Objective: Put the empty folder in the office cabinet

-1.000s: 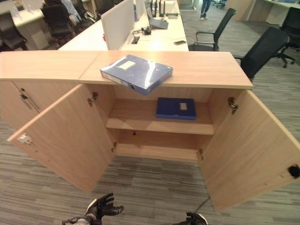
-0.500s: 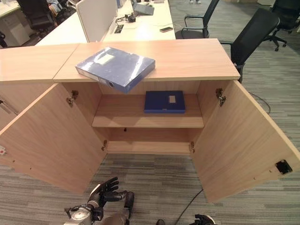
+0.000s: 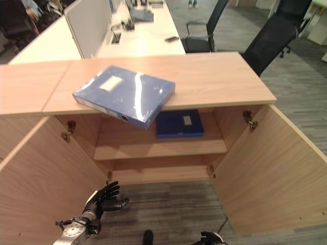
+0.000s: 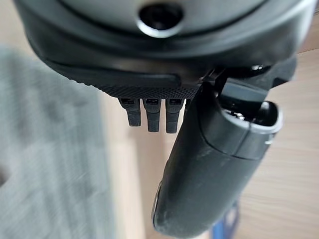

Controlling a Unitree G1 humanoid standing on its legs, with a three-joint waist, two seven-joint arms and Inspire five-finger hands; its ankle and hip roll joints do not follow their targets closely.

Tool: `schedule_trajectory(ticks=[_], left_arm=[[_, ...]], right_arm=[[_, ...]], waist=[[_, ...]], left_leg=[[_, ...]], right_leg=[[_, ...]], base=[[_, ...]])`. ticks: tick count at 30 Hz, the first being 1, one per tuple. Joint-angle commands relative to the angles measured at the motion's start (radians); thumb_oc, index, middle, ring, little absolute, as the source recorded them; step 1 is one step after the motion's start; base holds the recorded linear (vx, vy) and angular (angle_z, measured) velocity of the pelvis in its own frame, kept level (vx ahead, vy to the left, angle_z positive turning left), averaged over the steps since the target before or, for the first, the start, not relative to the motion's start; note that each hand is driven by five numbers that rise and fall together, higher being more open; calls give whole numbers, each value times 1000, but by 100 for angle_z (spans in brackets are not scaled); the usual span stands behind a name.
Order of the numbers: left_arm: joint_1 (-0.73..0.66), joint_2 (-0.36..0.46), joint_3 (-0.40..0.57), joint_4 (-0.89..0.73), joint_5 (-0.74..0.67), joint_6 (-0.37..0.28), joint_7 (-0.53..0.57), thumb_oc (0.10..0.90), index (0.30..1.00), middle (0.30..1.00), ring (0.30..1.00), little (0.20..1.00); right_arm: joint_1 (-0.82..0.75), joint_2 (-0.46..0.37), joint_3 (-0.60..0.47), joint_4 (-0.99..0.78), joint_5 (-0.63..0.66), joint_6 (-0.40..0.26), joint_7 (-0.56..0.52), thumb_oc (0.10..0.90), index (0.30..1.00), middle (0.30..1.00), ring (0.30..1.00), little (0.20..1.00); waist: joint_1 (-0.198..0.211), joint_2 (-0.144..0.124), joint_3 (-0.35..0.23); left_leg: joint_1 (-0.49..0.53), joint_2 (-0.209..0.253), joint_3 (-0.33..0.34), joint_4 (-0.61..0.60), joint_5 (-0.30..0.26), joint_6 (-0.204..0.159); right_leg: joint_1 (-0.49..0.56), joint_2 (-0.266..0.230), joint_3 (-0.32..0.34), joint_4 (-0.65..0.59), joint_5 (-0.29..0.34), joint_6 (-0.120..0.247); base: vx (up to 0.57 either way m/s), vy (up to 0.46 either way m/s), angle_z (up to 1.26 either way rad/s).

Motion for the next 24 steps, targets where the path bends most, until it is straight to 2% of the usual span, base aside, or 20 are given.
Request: schedule_trajectory(ticks=[1,3,5,10,14,16,17,18,20,21,23,24], left_arm=[[-12,25,89,-206,44,-88,15,800,900,900,900,900],[-12,25,115,-243,75,-109,43,800,900,900,900,900],[1,26,141,-293,141,-125,76,800,900,900,900,900],[57,38,197,-404,302,-175,169,800,900,900,900,900],[109,26,235,-440,311,-187,207,800,900,900,900,900],[130,33,263,-465,349,-203,249,800,900,900,900,900],[135,45,286,-494,412,-218,308,800,900,900,900,900],[137,45,286,-495,415,-217,311,800,900,900,900,900],[106,72,298,-522,511,-225,396,800,900,900,900,900],[105,72,297,-521,515,-225,399,800,900,900,900,900],[21,139,258,-536,614,-229,428,800,900,900,900,900],[19,139,256,-534,614,-230,429,800,900,900,900,900]], right_arm=[[-39,-28,31,-33,15,-20,-4,800,900,900,900,900],[-30,-23,30,-53,29,-22,-7,800,900,900,900,900],[-17,-4,39,-61,30,-26,-14,800,900,900,900,900],[23,20,39,-60,58,-34,-29,800,900,900,900,900],[51,24,38,-49,67,-36,-35,800,900,900,900,900],[58,22,33,-48,72,-39,-40,800,900,900,900,900],[63,24,37,-49,74,-43,-51,800,900,900,900,900],[63,25,37,-49,74,-43,-51,800,900,900,900,900],[61,28,49,-45,70,-48,-66,800,900,900,900,900],[60,29,49,-45,70,-48,-66,800,900,900,900,900],[42,38,68,-23,62,-54,-76,800,900,900,900,900],[41,38,67,-22,62,-55,-76,800,900,900,900,900]], waist=[[-11,3,1],[-21,-8,13],[-16,-23,16],[-8,-48,-20],[-5,-63,-32],[-3,-68,-33],[-2,-73,-34],[-2,-74,-34],[-6,-78,-42],[-6,-79,-41],[-13,-78,-51],[-13,-78,-50]], left_leg=[[-19,18,-35,5,-78,-62],[-11,11,-46,10,-82,-66],[3,9,-44,10,-92,-68],[28,23,-54,-2,-107,-83],[43,32,-67,-2,-116,-92],[46,37,-73,-2,-119,-96],[50,41,-76,-2,-122,-100],[51,41,-76,-2,-123,-101],[57,46,-77,-2,-127,-107],[58,47,-77,-2,-127,-107],[66,50,-75,-2,-131,-111],[66,50,-75,-2,-131,-111]], right_leg=[[-79,65,10,-189,131,-22],[-71,92,40,-280,134,-11],[-35,101,41,-336,144,-20],[51,136,37,-459,160,-32],[94,148,34,-493,157,-38],[103,154,30,-500,152,-41],[112,157,29,-505,149,-43],[112,157,29,-505,148,-43],[121,161,32,-508,140,-45],[122,161,31,-507,140,-46],[131,163,34,-508,135,-46],[131,163,34,-508,135,-46]], base=[[26,-60,18],[54,-76,27],[84,-98,40],[92,-91,15],[106,-103,0],[71,-74,5],[48,-63,8],[58,-79,10],[44,-52,5],[44,-43,2],[37,-39,4],[36,-26,8]])
